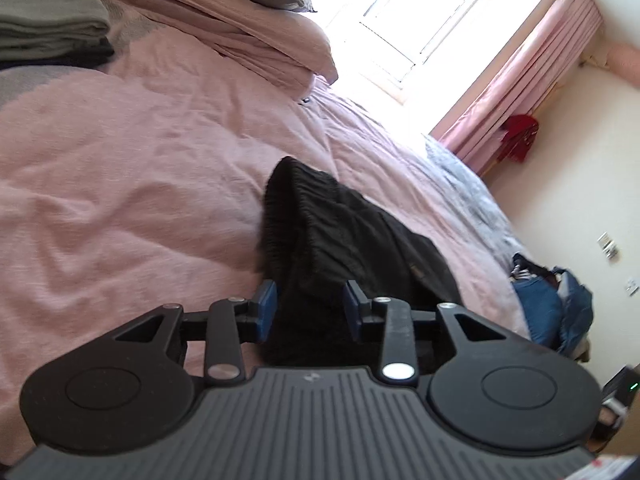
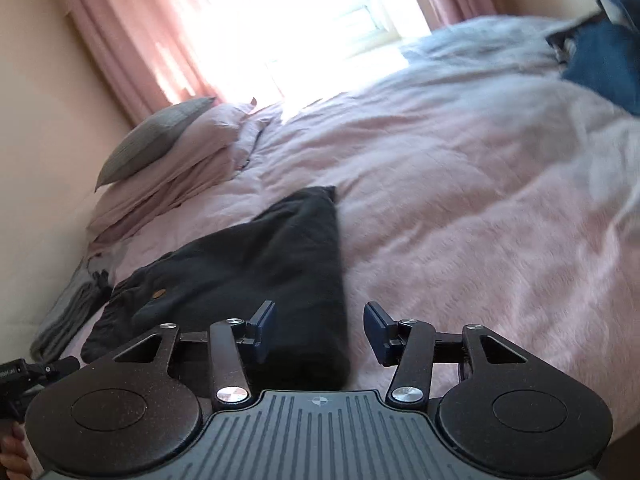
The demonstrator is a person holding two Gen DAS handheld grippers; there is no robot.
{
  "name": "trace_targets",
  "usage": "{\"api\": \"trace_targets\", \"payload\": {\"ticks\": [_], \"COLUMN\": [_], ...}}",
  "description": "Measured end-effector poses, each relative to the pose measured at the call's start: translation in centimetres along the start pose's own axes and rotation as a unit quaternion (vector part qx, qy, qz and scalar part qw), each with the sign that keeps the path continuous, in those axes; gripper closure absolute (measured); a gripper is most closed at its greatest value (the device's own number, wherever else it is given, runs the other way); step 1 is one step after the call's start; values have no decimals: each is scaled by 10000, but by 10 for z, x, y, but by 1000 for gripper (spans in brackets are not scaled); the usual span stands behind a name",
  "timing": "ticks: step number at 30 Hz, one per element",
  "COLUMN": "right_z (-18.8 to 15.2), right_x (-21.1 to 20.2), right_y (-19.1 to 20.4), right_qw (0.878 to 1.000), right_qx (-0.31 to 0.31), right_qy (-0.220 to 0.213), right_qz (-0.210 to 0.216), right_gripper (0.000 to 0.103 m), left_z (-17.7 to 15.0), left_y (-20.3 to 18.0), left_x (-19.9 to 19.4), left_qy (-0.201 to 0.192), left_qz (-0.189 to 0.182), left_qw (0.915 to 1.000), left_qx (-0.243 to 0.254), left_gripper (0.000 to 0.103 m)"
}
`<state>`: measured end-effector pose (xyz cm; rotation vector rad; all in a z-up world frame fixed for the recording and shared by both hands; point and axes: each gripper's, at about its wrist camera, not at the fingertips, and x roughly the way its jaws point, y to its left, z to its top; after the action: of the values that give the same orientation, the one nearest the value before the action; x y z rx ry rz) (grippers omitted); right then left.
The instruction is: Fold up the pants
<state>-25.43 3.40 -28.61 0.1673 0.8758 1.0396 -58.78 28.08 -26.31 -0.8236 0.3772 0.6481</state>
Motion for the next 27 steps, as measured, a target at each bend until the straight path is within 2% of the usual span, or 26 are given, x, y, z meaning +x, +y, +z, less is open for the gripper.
{"api": "trace_targets", "payload": {"ticks": [4, 6, 8, 9, 13, 16, 18, 19, 20, 22, 24, 26, 27], "right_z": [-1, 0, -2, -3, -10, -13, -10, -9, -7, -4, -7, -20, -27], "right_x": [2, 4, 5, 7, 14, 13, 7, 1, -4, -3, 10, 34, 43], "right_y": [-25, -27, -25, -19, 5, 33, 46, 53, 57, 65, 71, 85, 95], "right_qw": [9968, 9947, 9935, 9953, 9984, 9849, 9782, 9756, 9745, 9761, 9801, 9788, 9769], "right_qx": [757, 945, 964, 802, -421, -1677, -1989, -2087, -2138, -2125, -1973, -2027, -2092], "right_qy": [114, 154, 219, 193, 351, 359, 202, -70, -310, -394, -220, 122, 229], "right_qz": [239, 374, 566, 511, 167, -254, -561, -678, -612, -236, 75, 251, 367], "right_gripper": [58, 59, 66, 66, 68, 68, 68, 68, 68, 70, 79, 90, 91], "left_z": [3, 5, 7, 7, -2, -7, -5, -3, -2, 0, -1, -2, -2], "left_y": [1, -2, -4, -4, 7, 2, -8, -12, -14, -13, -10, -9, -10], "left_x": [17, 18, 9, 5, 18, 16, 8, 4, 3, 3, 6, 7, 8], "left_qy": [106, 11, -198, -225, -3, -61, -169, -217, -239, -229, -174, -169, -173], "left_qz": [-259, -224, -321, -341, 298, 516, 681, 746, 800, 846, 819, 823, 845], "left_qw": [9990, 9994, 9992, 9991, 9989, 9973, 9948, 9934, 9922, 9913, 9929, 9933, 9930], "left_qx": [-348, -275, -144, -80, 356, 517, 741, 848, 928, 977, 851, 793, 813], "left_gripper": [66, 81, 93, 93, 91, 90, 90, 90, 90, 90, 90, 90, 90]}}
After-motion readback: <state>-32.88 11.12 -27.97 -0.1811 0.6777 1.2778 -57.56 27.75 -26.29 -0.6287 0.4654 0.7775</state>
